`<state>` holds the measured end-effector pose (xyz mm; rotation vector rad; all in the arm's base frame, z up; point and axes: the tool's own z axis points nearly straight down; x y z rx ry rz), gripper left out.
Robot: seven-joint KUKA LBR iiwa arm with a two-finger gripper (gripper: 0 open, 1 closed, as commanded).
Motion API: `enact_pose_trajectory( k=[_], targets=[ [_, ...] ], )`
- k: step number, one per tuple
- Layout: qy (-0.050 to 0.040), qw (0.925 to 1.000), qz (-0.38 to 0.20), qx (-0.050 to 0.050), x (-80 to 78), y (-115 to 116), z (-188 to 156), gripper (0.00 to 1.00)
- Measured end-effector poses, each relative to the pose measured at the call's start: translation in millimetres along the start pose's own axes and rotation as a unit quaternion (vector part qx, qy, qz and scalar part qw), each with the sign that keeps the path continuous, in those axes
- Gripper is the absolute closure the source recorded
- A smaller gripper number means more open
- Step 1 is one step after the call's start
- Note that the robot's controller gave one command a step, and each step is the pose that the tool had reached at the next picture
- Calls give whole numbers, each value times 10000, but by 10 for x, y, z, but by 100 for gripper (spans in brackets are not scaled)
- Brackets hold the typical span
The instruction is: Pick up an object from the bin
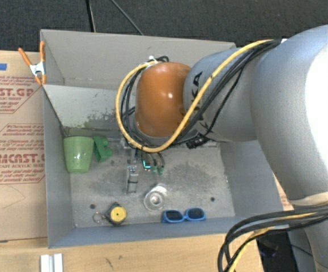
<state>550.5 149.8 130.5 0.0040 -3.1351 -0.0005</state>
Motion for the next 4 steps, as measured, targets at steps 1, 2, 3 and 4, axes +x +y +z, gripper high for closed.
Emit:
enact_pose_trajectory(
  k=[1,2,3,4],
  targets=[
    [-15,9831,-1829,15,543,-983,397,0],
    [-31,9830,-1835,5,533,-969,383,100],
    [-40,8701,-4928,14,564,-934,-247,100],
    [-78,8713,-4906,32,555,-873,-1285,100]
  ],
)
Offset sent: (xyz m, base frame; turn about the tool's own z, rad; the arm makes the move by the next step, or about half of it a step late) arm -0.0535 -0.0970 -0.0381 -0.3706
